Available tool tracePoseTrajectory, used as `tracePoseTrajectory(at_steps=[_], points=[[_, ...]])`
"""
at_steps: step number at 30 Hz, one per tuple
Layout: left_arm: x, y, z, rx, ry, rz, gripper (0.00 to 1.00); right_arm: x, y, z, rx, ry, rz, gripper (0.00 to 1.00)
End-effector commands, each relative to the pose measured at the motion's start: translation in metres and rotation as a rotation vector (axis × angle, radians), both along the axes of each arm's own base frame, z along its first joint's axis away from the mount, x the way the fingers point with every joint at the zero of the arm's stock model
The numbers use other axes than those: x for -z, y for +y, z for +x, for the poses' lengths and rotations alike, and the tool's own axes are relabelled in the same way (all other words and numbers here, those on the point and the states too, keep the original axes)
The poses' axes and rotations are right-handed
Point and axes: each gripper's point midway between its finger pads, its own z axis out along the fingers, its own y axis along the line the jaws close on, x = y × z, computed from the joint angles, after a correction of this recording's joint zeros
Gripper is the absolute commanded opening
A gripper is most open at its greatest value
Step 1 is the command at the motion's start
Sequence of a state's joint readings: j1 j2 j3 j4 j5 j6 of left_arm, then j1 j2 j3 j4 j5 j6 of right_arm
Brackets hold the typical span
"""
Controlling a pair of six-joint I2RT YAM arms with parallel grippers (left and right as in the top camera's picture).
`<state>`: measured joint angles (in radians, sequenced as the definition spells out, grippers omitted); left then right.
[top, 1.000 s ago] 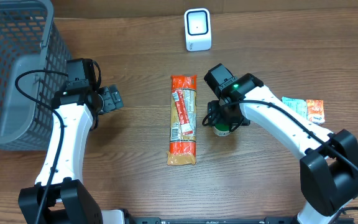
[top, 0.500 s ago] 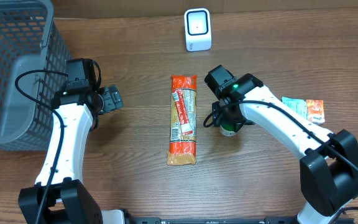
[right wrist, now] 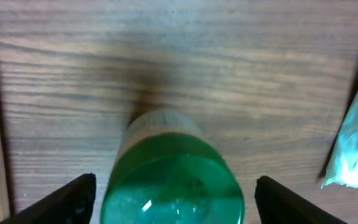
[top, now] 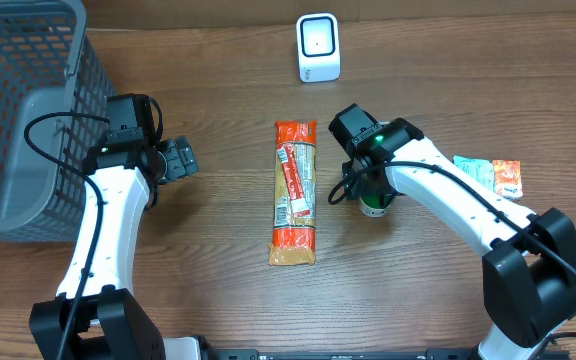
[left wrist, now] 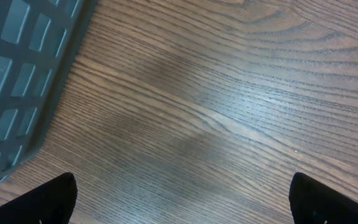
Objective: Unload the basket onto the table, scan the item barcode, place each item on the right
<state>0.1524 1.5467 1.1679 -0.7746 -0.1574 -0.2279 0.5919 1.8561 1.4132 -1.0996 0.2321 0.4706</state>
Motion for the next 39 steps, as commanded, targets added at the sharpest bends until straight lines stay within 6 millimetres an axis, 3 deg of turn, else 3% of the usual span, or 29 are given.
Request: tracePoseTrajectory(at_steps=[1,10,17,24,32,39], points=[[-0.011,0.000,0.004,0.022,-0.027,0.012,1.00,-0.002,0.001,-0.008,0.121,0.009,0.036,0.88],[-0.011,0.000,0.004,0.022,-0.027,0.012,1.00,-0.001,0.000,-0.016,0.180,0.040,0.044,0.87],[-0.011,0.000,0.004,0.022,-0.027,0.012,1.00,0.000,0.003,-0.018,0.178,0.056,0.064,0.72],[-0.011,0.000,0.004,0.022,-0.027,0.012,1.00,-0.001,0.001,-0.012,0.114,0.032,0.039,0.73],[-0.011,0.000,0.004,0.022,-0.027,0.012,1.00,-0.001,0.004,-0.007,-0.197,0.045,-0.005,0.73],[-0.011,0.000,0.004,0.022,-0.027,0.012,1.00,-0.003,-0.002,0.000,-0.167,0.010,-0.041,0.79]])
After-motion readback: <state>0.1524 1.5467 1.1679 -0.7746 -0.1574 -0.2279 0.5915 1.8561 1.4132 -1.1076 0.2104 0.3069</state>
